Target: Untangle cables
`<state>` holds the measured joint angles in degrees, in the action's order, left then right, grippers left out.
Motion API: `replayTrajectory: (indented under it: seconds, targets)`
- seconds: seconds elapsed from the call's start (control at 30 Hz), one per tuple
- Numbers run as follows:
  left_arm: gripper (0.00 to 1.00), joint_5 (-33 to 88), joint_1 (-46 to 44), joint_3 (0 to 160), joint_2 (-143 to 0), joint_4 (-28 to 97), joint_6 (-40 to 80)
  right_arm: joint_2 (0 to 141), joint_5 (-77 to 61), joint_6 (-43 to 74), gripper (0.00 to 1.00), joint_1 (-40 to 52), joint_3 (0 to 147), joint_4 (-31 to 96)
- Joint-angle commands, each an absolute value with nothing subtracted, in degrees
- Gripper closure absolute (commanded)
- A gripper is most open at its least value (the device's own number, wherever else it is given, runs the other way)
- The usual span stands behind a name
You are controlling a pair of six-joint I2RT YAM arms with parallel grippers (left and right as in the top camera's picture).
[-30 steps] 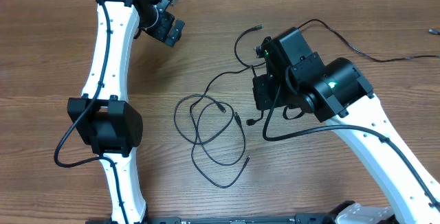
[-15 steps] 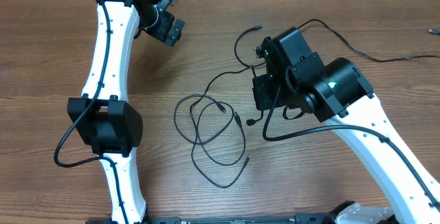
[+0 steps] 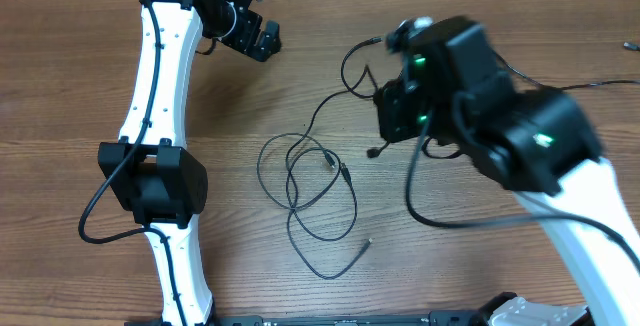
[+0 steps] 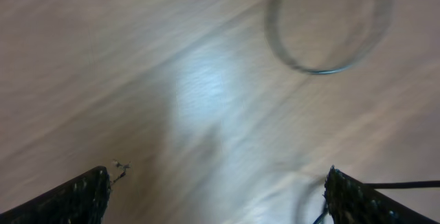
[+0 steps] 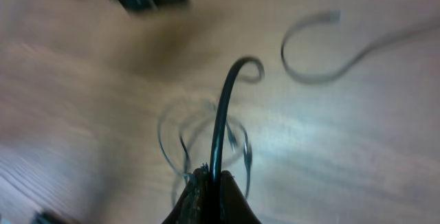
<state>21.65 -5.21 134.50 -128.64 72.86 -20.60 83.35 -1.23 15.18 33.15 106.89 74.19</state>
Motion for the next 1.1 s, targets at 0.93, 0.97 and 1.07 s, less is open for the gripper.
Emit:
replayTrajectory:
  seconds: [0.93,0.97,1.07]
  targets:
    - [0.0,42.0,-16.8,134.2,-129.1,84.9,-19.0,77.5,31.1,13.7,0.96,33.3,126.1,72.6]
    - [0.0,42.0,-17.1,134.2,-129.1,85.9,-19.0,77.5,32.0,13.7,0.96,33.3,126.1,72.2]
    - [0.0,42.0,-18.5,134.2,-129.1,89.6,-19.0,77.5,32.1,13.7,0.96,33.3,126.1,71.9]
